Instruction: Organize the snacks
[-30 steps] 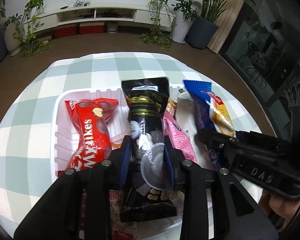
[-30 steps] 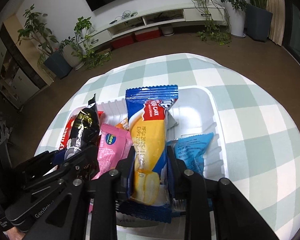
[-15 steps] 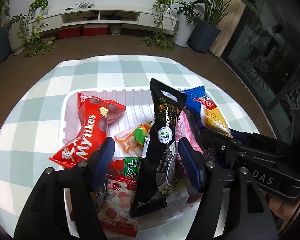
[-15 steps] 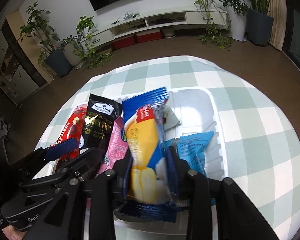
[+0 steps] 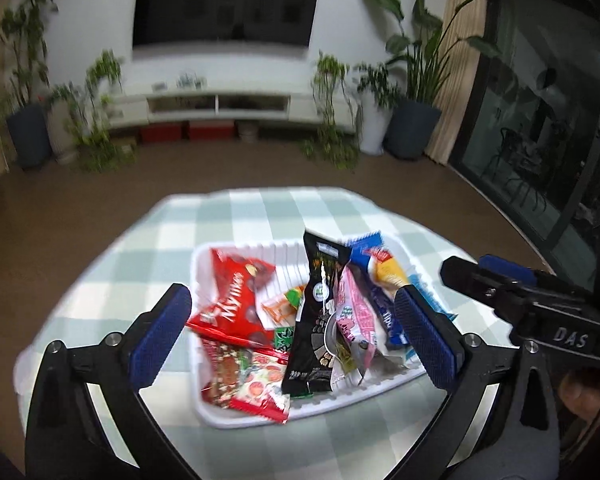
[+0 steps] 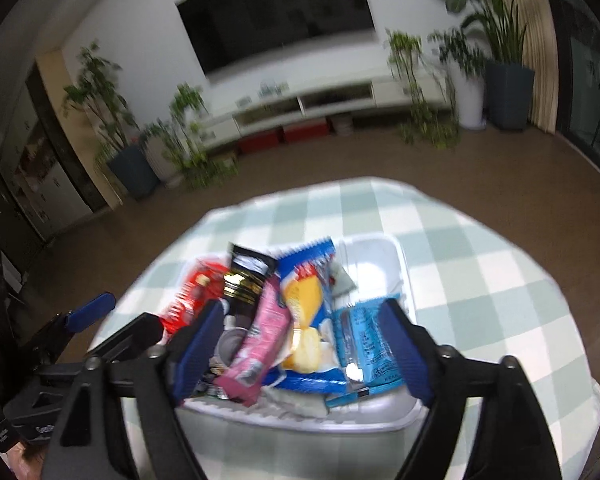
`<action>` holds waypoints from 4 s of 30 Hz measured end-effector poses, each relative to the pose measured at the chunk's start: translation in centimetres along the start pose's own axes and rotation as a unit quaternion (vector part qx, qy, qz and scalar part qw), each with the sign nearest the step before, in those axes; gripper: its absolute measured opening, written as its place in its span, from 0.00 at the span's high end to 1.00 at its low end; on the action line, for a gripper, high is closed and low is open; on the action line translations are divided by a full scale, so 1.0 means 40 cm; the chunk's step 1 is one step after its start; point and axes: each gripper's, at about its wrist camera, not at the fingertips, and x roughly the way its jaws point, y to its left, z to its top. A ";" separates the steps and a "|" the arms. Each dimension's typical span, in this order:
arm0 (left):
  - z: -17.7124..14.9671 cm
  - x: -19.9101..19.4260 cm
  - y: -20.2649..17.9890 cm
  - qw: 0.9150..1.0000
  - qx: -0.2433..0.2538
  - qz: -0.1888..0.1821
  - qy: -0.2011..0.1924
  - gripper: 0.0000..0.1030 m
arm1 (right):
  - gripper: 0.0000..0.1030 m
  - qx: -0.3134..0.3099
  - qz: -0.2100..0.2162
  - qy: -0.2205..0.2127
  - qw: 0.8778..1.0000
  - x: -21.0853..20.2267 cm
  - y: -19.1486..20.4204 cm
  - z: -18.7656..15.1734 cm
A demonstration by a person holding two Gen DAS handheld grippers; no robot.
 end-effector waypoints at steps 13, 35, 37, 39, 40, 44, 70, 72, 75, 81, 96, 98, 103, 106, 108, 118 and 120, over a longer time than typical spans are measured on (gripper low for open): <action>-0.108 -0.402 -0.071 0.975 -0.002 0.194 -0.112 0.00 | 0.00 -0.044 -0.020 -0.221 0.974 -0.454 0.065 -0.050; -0.474 -0.520 -0.167 0.989 -0.032 0.131 0.058 0.00 | 0.00 -0.019 -0.069 -0.081 0.994 -0.590 0.056 -0.365; -0.482 -0.524 -0.169 0.989 -0.034 0.130 0.059 0.00 | 0.00 -0.034 -0.070 -0.077 0.994 -0.596 0.071 -0.384; -0.473 -0.521 -0.164 0.989 -0.036 0.126 0.061 0.00 | 0.00 -0.046 -0.068 -0.072 0.994 -0.600 0.084 -0.403; -0.473 -0.524 -0.164 0.990 -0.039 0.124 0.061 0.00 | 0.00 -0.048 -0.067 -0.068 0.994 -0.599 0.087 -0.409; -0.468 -0.523 -0.161 0.989 -0.039 0.127 0.068 0.00 | 0.00 -0.052 -0.069 -0.051 0.995 -0.585 0.088 -0.429; -0.489 -0.501 -0.161 0.988 -0.037 0.126 0.087 0.00 | 0.00 -0.056 -0.072 -0.015 0.996 -0.540 0.098 -0.468; -0.491 -0.500 -0.160 0.988 -0.037 0.126 0.087 0.00 | 0.00 -0.057 -0.072 -0.015 0.996 -0.540 0.100 -0.468; -0.491 -0.500 -0.159 0.987 -0.037 0.127 0.088 0.00 | 0.00 -0.057 -0.072 -0.014 0.996 -0.540 0.100 -0.468; -0.494 -0.499 -0.157 0.987 -0.037 0.127 0.088 0.00 | 0.00 -0.058 -0.071 -0.013 0.996 -0.539 0.102 -0.471; -0.498 -0.498 -0.155 0.987 -0.038 0.127 0.091 0.00 | 0.00 -0.058 -0.071 -0.009 0.996 -0.534 0.106 -0.478; -0.498 -0.498 -0.155 0.987 -0.036 0.127 0.092 0.00 | 0.00 -0.059 -0.071 -0.009 0.996 -0.534 0.106 -0.477; -0.504 -0.499 -0.154 0.987 -0.035 0.127 0.092 0.00 | 0.00 -0.058 -0.072 -0.008 0.996 -0.535 0.107 -0.477; -0.504 -0.499 -0.154 0.987 -0.036 0.128 0.092 0.00 | 0.00 -0.059 -0.071 -0.009 0.996 -0.536 0.107 -0.476; -0.501 -0.498 -0.154 0.987 -0.036 0.127 0.093 0.00 | 0.00 -0.059 -0.071 -0.009 0.996 -0.536 0.108 -0.477; -0.503 -0.499 -0.153 0.987 -0.036 0.126 0.093 0.00 | 0.00 -0.058 -0.071 -0.008 0.996 -0.538 0.108 -0.474; -0.500 -0.499 -0.155 0.987 -0.036 0.126 0.093 0.00 | 0.00 -0.058 -0.072 -0.007 0.996 -0.538 0.109 -0.476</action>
